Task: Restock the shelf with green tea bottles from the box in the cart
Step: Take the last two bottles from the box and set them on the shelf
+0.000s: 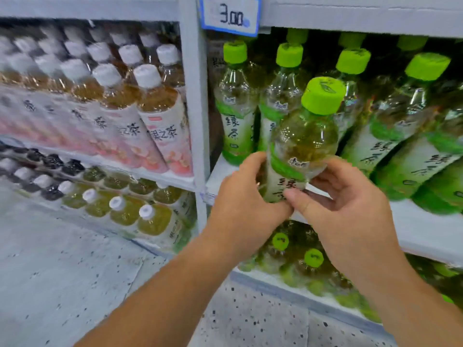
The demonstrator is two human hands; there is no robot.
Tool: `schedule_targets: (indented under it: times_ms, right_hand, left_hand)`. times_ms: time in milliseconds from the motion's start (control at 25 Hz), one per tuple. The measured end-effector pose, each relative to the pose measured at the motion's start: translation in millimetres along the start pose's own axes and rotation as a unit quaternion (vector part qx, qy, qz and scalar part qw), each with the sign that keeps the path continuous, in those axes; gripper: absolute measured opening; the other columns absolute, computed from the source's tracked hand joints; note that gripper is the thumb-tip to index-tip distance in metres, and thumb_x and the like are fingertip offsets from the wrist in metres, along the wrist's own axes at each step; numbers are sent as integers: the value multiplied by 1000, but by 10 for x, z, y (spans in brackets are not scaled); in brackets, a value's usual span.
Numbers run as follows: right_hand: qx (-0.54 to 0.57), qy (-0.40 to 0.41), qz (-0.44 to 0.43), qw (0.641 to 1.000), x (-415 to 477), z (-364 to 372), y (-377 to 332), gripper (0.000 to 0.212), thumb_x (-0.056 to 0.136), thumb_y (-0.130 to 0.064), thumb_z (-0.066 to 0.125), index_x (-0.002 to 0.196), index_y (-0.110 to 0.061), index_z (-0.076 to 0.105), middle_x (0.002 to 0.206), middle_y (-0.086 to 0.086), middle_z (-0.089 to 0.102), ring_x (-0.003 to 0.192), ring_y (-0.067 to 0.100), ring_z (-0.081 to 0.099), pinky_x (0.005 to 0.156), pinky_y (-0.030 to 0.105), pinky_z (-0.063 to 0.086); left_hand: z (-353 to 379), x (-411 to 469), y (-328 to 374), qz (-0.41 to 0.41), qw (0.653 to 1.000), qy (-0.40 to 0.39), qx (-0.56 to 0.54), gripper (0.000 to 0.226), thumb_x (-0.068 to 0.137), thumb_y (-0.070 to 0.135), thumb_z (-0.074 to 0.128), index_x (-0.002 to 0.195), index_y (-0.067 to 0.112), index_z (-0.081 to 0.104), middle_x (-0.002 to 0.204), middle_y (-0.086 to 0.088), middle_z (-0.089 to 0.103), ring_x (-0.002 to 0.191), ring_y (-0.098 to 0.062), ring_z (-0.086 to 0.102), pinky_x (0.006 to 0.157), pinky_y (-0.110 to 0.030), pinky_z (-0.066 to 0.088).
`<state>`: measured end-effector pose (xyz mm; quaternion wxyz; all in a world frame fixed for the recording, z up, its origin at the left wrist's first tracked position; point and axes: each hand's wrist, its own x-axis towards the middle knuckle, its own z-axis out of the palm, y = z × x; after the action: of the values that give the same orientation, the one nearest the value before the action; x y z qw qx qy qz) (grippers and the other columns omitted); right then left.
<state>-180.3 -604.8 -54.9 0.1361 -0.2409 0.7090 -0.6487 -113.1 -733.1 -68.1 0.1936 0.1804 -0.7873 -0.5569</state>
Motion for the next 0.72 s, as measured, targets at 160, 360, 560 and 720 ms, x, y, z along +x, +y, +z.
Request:
schedule_targets:
  times_ms: [160,360,560,720]
  right_hand:
    - [-29,-7,-11,1000,313,568,-27,48,81,-13,80,124,-29,65,111,-16,72,106,0,66,92,26,56]
    - [-44,7,-30,999,426,859,53,40,85,-13,77,121,-26,66,107,-14,73,103,0,67,90,23,56]
    - [-57,18,-43,997,424,919,85,39,86,-12,76,121,-25,66,107,-13,73,103,1,67,88,16,54]
    - [-90,8,-59,994,406,925,89,37,89,-14,72,122,-28,64,107,-18,72,105,-2,65,87,12,52]
  left_hand:
    - [-523,195,-222,-15,998,39,-38,55,80,12,82,124,22,51,110,9,72,102,-7,70,90,-40,58]
    - [-675,321,-430,6,998,64,-3,52,80,9,82,125,20,59,114,7,64,106,-6,63,95,-31,54]
    - [-604,306,-517,37,986,119,108,50,82,23,78,130,28,62,113,9,59,107,-8,51,92,-20,43]
    - [-563,315,-550,24,988,133,81,42,82,29,76,122,31,64,109,13,66,105,-11,61,90,-35,55]
